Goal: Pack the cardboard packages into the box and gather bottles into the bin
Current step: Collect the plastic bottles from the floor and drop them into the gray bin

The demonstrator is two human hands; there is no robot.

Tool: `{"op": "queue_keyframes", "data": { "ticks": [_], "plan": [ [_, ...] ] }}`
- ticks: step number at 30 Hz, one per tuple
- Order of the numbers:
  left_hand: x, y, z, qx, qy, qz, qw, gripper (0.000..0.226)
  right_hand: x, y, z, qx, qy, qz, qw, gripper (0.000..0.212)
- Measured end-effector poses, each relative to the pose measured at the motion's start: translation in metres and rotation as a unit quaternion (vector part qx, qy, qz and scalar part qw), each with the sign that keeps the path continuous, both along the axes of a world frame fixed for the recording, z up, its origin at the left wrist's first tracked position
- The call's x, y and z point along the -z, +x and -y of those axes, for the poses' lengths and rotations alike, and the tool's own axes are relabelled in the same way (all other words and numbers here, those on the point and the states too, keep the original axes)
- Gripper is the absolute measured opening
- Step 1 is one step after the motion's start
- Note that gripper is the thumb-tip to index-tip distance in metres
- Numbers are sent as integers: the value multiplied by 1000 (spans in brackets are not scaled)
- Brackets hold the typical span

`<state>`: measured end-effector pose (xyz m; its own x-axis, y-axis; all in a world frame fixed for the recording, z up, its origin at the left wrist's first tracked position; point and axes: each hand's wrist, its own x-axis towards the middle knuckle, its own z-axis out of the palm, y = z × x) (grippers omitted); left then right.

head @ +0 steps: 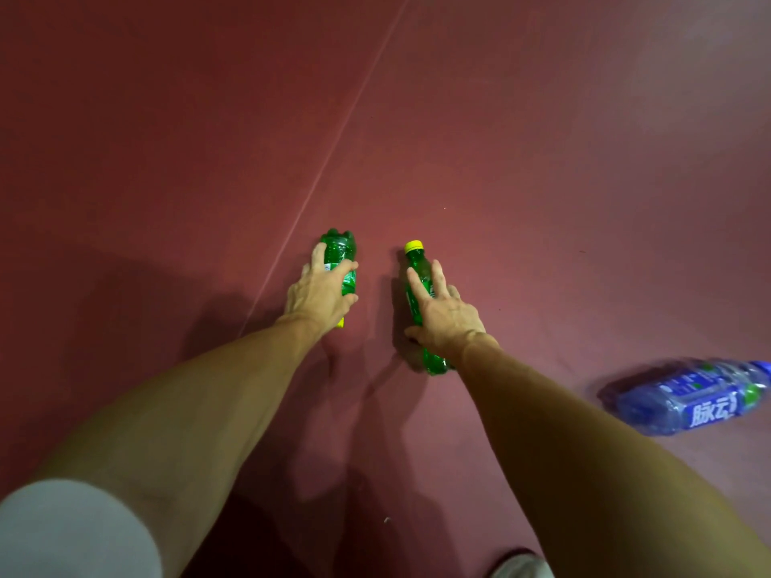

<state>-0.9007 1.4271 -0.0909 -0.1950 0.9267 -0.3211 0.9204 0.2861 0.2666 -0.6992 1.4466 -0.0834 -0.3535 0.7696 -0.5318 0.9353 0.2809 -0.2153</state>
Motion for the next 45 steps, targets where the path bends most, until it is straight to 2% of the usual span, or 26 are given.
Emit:
{"op": "queue_keyframes", "data": {
  "ticks": [3, 8, 12, 18, 23, 27, 30, 40, 45],
  "plan": [
    [-1, -2, 9, -7, 5, 20, 1000, 61, 1, 1, -3, 7, -9, -3, 1000, 98],
    [-4, -1, 12, -12, -45, 22, 999, 88, 1, 0, 0, -4, -5, -5, 1000, 94],
    [-4, 7, 11, -13, -77, 13, 997, 89, -1, -5, 3, -5, -3, -5, 1000, 92],
    [-11, 18, 15, 7, -45, 16, 999, 83, -13, -11, 4, -1, 4, -9, 1000, 92],
    [-61, 11, -2, 5, -17, 27, 999, 81, -59, -13, -20, 1, 35, 3, 999, 89],
    [-141, -7, -6, -20, -10, 35, 999, 79, -147, -36, -37, -21, 53, -8, 998, 91],
    [-228, -24, 3, -38, -2, 40, 998, 79, -237, -57, -40, -49, 68, -17, 996, 91],
    [-594, -102, 67, -117, 19, 85, 989, 77, -593, -127, -4, -120, 91, -31, 988, 89],
    [-733, -129, 111, -161, 43, 76, 983, 77, -726, -166, 21, -171, 110, -55, 977, 90]
  ]
}}
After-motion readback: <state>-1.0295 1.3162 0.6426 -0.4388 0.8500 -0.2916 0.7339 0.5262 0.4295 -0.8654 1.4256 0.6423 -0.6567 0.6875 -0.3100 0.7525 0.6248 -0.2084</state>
